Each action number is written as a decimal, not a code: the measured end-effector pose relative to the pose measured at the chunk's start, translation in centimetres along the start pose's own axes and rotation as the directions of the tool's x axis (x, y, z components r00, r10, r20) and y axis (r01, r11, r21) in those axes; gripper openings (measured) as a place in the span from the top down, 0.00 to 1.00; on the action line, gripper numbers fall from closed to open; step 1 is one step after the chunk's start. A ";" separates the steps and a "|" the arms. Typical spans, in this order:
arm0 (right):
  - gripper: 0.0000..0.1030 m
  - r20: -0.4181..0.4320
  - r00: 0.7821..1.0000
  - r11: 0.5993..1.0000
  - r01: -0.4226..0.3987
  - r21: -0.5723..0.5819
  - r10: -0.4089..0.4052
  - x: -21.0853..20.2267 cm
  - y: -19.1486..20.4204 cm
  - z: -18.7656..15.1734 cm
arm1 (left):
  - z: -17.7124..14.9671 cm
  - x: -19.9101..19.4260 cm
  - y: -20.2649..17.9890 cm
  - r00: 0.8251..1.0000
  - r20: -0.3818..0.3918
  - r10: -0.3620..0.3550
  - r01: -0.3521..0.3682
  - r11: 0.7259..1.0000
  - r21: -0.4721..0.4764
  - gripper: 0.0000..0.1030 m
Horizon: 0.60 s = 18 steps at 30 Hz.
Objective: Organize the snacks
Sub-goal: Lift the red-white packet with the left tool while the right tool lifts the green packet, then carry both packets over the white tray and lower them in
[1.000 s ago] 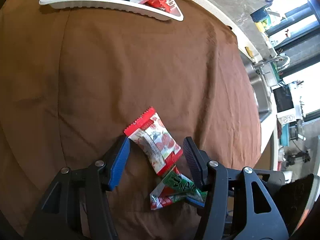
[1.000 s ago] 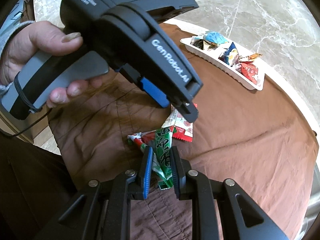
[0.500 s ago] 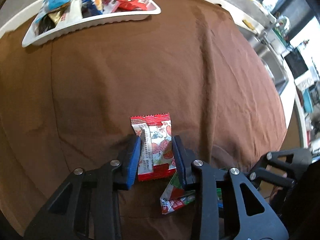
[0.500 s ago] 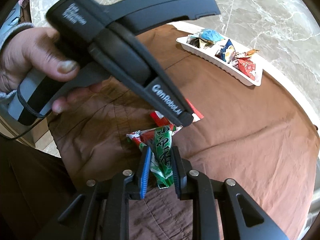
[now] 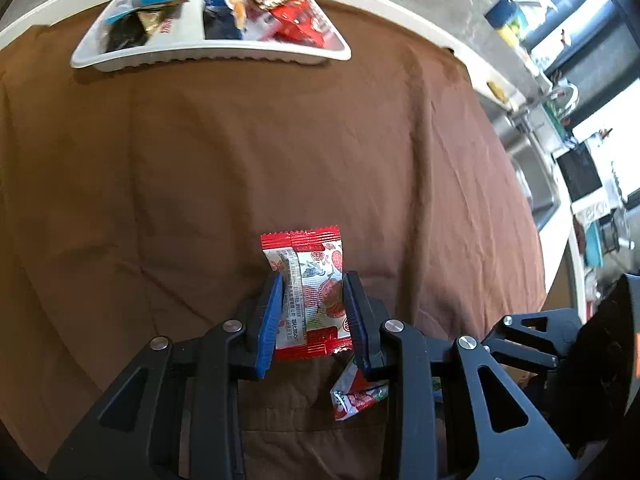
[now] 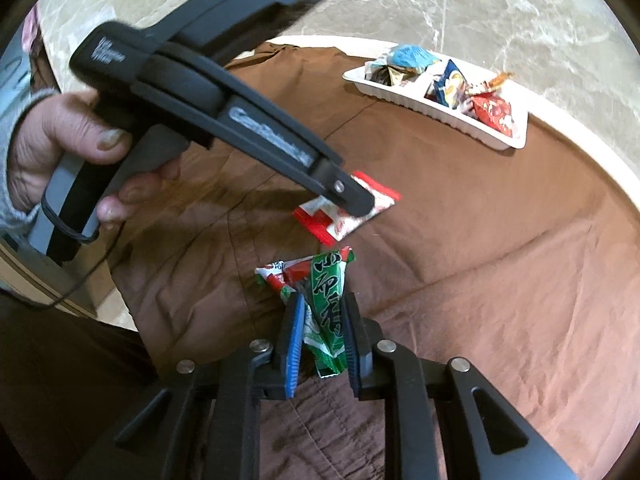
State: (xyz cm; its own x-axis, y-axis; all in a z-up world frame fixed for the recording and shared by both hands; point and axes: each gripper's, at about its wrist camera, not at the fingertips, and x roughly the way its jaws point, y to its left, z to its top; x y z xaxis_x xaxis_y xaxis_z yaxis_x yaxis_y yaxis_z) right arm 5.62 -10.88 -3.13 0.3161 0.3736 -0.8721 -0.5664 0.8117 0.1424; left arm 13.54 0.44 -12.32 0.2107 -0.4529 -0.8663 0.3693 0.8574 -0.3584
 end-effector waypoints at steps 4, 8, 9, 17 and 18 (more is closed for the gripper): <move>0.84 0.001 0.999 0.998 -0.040 0.042 0.040 0.0 -1.0 0.3 | 0.1 -0.7 0.8 1.000 0.012 -0.016 0.016 0.999 -0.029 0.72; 0.84 0.003 0.995 0.989 -0.096 0.115 0.096 0.0 -2.6 0.8 | -0.1 -1.7 1.9 0.999 0.026 -0.026 0.028 0.998 -0.056 0.72; 0.84 0.006 0.994 0.985 -0.105 0.133 0.105 -0.1 -3.0 0.9 | -0.2 -2.0 2.3 0.999 0.031 -0.031 0.033 0.998 -0.062 0.72; 0.84 0.060 0.980 0.934 -0.197 0.298 0.188 -0.5 -6.5 2.2 | 0.9 -4.4 4.2 0.995 0.076 -0.058 0.066 0.992 -0.105 0.72; 0.84 0.072 0.977 0.921 -0.215 0.325 0.203 -0.4 -7.0 2.5 | 1.0 -4.7 4.4 0.995 0.082 -0.060 0.069 0.991 -0.111 0.72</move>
State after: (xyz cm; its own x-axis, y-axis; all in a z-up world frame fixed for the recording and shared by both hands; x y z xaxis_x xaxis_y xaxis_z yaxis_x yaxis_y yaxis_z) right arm 11.33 -15.62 -2.59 0.2489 0.5617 -0.7890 -0.3425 0.8131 0.4707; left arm 15.13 6.07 -9.48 0.2620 -0.5218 -0.8119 0.2800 0.8461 -0.4535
